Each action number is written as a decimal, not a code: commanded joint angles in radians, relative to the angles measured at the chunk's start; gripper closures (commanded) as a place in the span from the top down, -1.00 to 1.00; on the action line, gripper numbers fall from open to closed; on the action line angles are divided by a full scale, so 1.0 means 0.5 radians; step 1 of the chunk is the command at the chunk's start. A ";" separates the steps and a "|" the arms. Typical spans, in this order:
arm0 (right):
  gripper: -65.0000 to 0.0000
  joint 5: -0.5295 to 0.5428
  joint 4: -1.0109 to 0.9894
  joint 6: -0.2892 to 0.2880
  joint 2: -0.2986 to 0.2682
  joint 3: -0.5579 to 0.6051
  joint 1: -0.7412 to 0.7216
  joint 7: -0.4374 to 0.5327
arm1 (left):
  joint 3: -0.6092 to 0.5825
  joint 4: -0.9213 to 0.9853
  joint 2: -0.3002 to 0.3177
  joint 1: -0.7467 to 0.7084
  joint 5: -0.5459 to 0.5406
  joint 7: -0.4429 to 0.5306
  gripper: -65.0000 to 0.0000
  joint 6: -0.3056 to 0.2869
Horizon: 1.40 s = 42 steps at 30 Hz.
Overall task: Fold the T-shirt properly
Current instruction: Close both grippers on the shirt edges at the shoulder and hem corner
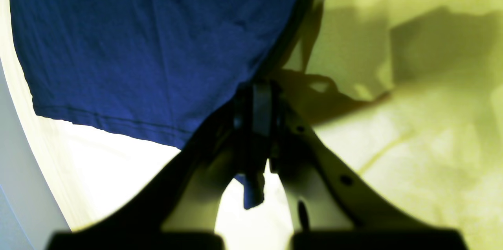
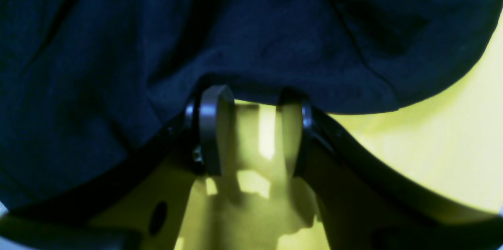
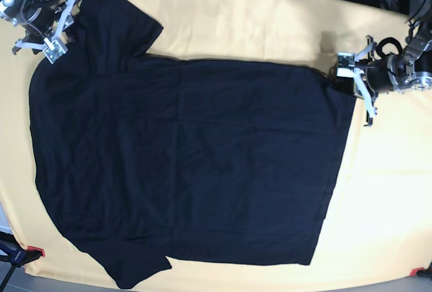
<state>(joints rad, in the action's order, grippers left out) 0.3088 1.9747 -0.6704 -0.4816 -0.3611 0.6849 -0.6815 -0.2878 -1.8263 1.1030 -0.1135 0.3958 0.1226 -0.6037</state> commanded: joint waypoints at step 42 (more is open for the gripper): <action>-0.04 -0.003 0.071 0.040 -0.029 -0.008 0.136 0.150 | 0.022 -0.024 0.054 0.023 -0.024 0.022 -1.00 0.024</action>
<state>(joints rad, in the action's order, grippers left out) 0.3054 2.0010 -0.6552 -0.4839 -0.3580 0.7506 -0.6136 -0.2878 -1.8263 1.1030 -0.1135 0.3958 0.1226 -0.6037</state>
